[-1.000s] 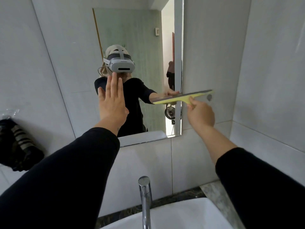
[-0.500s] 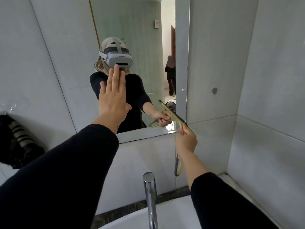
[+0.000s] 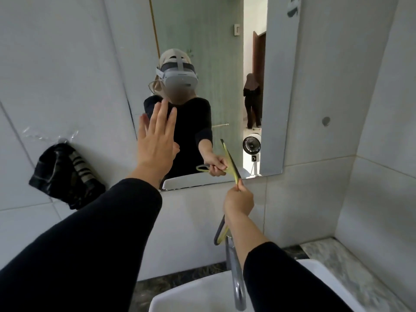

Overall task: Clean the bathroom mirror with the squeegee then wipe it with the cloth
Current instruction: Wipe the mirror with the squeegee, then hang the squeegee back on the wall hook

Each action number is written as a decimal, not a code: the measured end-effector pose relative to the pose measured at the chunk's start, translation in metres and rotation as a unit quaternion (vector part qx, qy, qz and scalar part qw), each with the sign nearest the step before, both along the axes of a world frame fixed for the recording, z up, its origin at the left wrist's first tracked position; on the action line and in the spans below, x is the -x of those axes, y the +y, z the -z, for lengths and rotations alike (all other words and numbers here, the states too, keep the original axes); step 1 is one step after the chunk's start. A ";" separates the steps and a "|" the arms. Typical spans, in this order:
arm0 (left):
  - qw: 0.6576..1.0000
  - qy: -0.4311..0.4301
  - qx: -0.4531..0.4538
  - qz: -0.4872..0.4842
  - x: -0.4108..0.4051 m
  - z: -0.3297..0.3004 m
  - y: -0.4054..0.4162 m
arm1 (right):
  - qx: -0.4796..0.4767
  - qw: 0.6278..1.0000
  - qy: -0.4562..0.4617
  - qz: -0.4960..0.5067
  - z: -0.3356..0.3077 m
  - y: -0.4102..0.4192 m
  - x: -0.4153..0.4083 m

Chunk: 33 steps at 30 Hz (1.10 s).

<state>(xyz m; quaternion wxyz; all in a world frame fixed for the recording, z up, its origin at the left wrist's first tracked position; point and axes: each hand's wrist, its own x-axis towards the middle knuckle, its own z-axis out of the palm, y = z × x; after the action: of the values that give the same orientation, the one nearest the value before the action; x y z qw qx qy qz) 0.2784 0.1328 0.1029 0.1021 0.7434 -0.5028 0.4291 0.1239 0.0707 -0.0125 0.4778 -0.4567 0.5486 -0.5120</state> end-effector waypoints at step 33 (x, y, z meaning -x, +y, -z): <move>0.926 0.261 -0.251 0.105 -0.006 0.062 0.099 | 0.265 0.623 0.642 -0.359 -0.033 0.095 0.004</move>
<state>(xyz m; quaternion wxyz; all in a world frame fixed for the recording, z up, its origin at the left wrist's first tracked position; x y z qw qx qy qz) 0.2845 0.2319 0.0404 0.0837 0.7736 -0.6246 0.0665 0.1197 0.1656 0.0202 0.0087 -0.9372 0.3487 0.0004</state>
